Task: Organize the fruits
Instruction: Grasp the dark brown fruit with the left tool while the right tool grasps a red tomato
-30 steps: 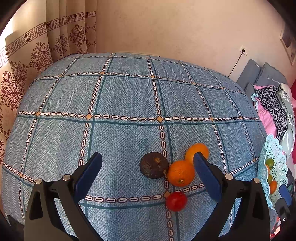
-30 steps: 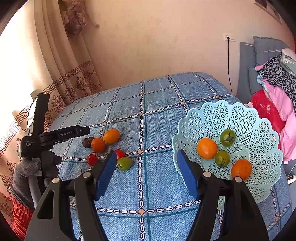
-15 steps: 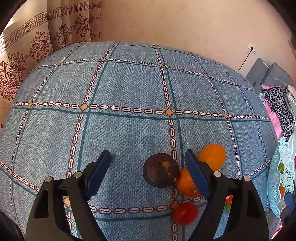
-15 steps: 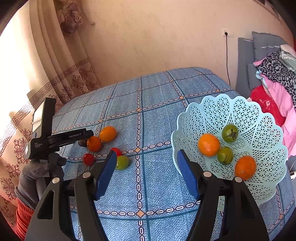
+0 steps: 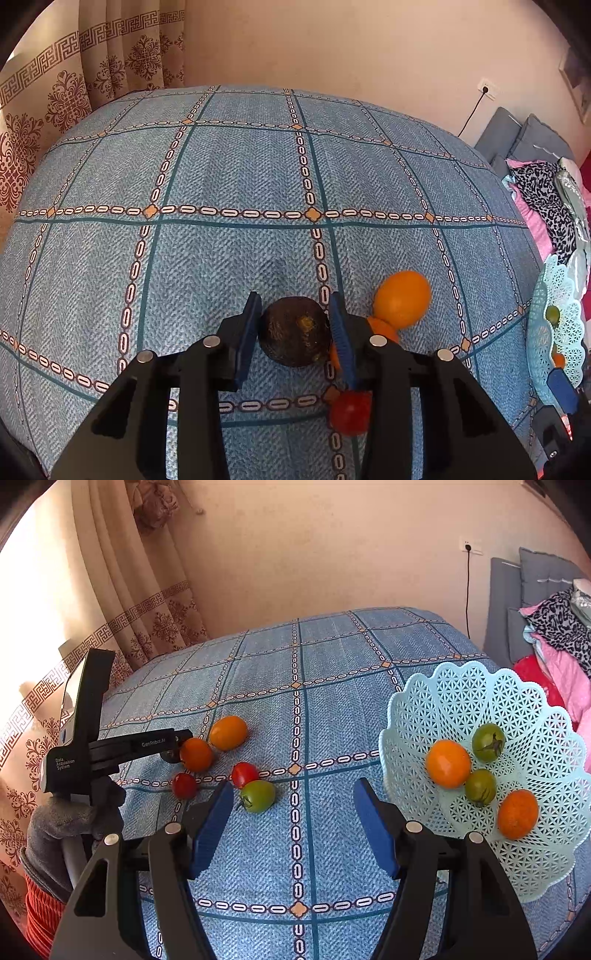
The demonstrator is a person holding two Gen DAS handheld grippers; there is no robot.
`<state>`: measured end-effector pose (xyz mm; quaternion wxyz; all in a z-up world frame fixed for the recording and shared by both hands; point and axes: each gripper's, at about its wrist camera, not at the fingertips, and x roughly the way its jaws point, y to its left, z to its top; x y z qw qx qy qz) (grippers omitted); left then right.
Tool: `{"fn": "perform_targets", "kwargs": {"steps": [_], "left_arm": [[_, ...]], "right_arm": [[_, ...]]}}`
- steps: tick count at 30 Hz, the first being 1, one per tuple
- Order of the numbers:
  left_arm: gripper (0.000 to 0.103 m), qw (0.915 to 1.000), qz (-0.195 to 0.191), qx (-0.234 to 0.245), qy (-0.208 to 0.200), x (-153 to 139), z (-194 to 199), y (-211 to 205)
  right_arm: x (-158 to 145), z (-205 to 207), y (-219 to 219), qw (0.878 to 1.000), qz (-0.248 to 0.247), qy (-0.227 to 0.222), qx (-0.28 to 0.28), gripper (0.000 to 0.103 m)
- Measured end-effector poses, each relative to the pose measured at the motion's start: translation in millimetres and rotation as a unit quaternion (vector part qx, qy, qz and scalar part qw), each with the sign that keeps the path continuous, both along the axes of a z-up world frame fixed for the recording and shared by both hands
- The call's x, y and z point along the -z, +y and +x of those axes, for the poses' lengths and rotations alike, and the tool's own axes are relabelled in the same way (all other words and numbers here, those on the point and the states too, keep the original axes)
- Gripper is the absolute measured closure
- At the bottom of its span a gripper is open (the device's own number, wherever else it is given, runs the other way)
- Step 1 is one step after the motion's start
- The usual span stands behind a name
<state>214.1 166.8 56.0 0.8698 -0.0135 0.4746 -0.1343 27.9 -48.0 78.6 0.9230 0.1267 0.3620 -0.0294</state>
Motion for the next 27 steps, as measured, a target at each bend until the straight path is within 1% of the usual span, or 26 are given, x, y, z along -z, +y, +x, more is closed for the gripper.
{"fn": "perform_targets", "kwargs": {"steps": [6, 8, 9, 10, 12, 15, 17, 19, 21, 23, 24, 25, 27], "left_arm": [[0.067, 0.9998, -0.016, -0.011, -0.004, -7, -5, 14], [0.070, 0.9996, -0.023, -0.017, -0.007, -11, -6, 19], [0.074, 0.9994, -0.027, -0.019, -0.009, -13, -6, 22], [0.076, 0.9993, -0.030, -0.021, -0.012, -16, -7, 24], [0.076, 0.9990, -0.032, -0.023, -0.018, -20, -8, 27], [0.076, 0.9989, -0.038, -0.022, -0.016, -20, -8, 28], [0.076, 0.9991, -0.035, -0.019, -0.014, -17, -7, 27], [0.075, 0.9991, -0.031, -0.022, -0.018, -16, -6, 26], [0.073, 0.9991, -0.032, -0.022, -0.017, -14, -5, 27], [0.062, 0.9989, -0.040, -0.023, -0.012, -13, -4, 28], [0.053, 0.9987, -0.044, -0.022, -0.007, -12, -3, 29], [0.049, 0.9987, -0.047, -0.022, -0.004, -10, -2, 29], [0.048, 0.9987, -0.046, -0.021, -0.001, -7, -1, 28]], "right_arm": [[8, 13, 15, 0.999, -0.009, 0.001, -0.032, 0.036], [11, 18, 19, 0.999, -0.015, 0.002, -0.042, 0.036], [11, 21, 22, 0.999, -0.018, 0.002, -0.049, 0.036], [12, 25, 25, 0.998, -0.022, 0.003, -0.054, 0.036], [14, 30, 30, 0.997, -0.028, 0.007, -0.065, 0.036], [17, 40, 37, 0.997, -0.033, 0.014, -0.074, 0.036], [20, 48, 41, 0.996, -0.038, 0.019, -0.080, 0.039], [23, 55, 45, 0.995, -0.042, 0.027, -0.087, 0.047], [26, 61, 49, 0.994, -0.047, 0.032, -0.096, 0.050], [31, 68, 53, 0.992, -0.057, 0.039, -0.102, 0.051], [33, 71, 55, 0.992, -0.060, 0.043, -0.105, 0.052], [35, 74, 56, 0.991, -0.064, 0.047, -0.108, 0.053], [39, 79, 58, 0.990, -0.071, 0.054, -0.111, 0.054]]}}
